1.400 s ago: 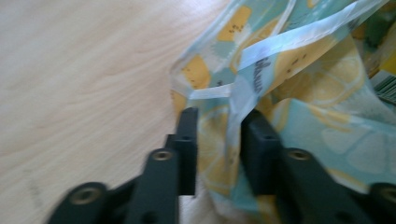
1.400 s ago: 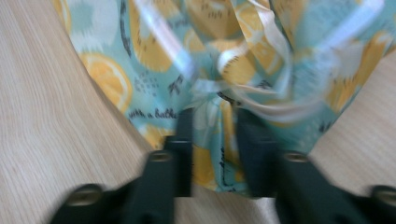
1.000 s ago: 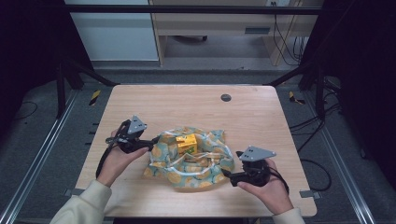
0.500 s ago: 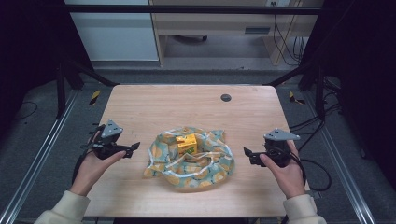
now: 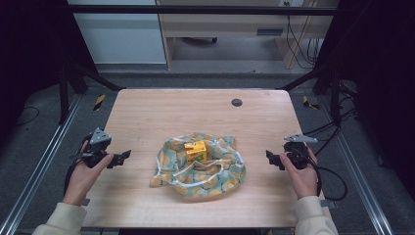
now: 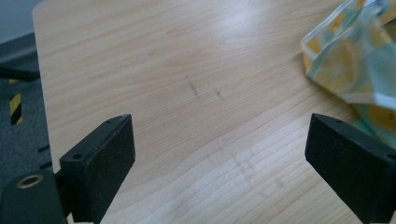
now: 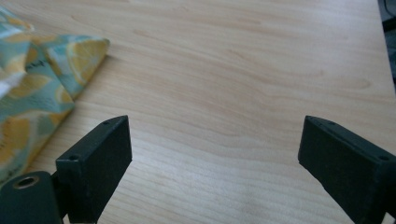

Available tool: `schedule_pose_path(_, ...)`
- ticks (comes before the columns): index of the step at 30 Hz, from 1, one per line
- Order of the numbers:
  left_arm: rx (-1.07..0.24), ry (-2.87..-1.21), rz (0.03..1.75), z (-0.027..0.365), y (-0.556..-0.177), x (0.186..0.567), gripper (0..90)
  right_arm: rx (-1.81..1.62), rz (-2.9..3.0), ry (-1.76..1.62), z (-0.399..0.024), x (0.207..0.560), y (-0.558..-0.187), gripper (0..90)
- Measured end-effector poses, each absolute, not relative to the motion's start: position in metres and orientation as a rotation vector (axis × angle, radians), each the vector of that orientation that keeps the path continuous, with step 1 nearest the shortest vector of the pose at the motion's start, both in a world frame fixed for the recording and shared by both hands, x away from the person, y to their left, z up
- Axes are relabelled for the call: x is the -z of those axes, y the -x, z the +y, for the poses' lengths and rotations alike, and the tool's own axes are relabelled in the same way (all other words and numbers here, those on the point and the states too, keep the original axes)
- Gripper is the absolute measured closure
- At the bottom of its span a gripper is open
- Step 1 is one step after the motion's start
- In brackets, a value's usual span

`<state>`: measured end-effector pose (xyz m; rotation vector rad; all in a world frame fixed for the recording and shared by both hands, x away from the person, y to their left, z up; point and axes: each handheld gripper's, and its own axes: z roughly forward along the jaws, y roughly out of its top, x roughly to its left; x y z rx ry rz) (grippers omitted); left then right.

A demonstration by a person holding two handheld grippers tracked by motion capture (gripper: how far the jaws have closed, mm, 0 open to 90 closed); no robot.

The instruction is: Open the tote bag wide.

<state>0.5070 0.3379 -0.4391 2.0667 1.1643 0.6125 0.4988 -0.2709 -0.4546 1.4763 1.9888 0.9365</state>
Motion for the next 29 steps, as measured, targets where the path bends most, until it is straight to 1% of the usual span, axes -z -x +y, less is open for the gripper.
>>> schedule_pose_path(4,-0.6,-2.071,1.238,0.346,-0.51,0.448,8.0,-0.901,1.985,-1.55,-0.28,0.472,-0.5,10.5)
schedule_pose_path(11,-0.58,-2.13,1.27,0.348,-0.511,0.464,8.0,-0.884,1.984,-1.588,-0.286,0.481,-0.495,10.7)
schedule_pose_path(22,-0.605,-2.136,1.256,0.348,-0.506,0.475,8.0,-0.871,1.995,-1.555,-0.282,0.488,-0.481,10.3)
schedule_pose_path(26,-0.627,-2.174,1.235,0.343,-0.502,0.479,8.0,-0.871,2.026,-1.515,-0.274,0.49,-0.468,10.2)
schedule_pose_path(29,-0.645,-2.193,1.219,0.341,-0.5,0.479,7.9,-0.859,2.035,-1.504,-0.271,0.49,-0.464,10.1)
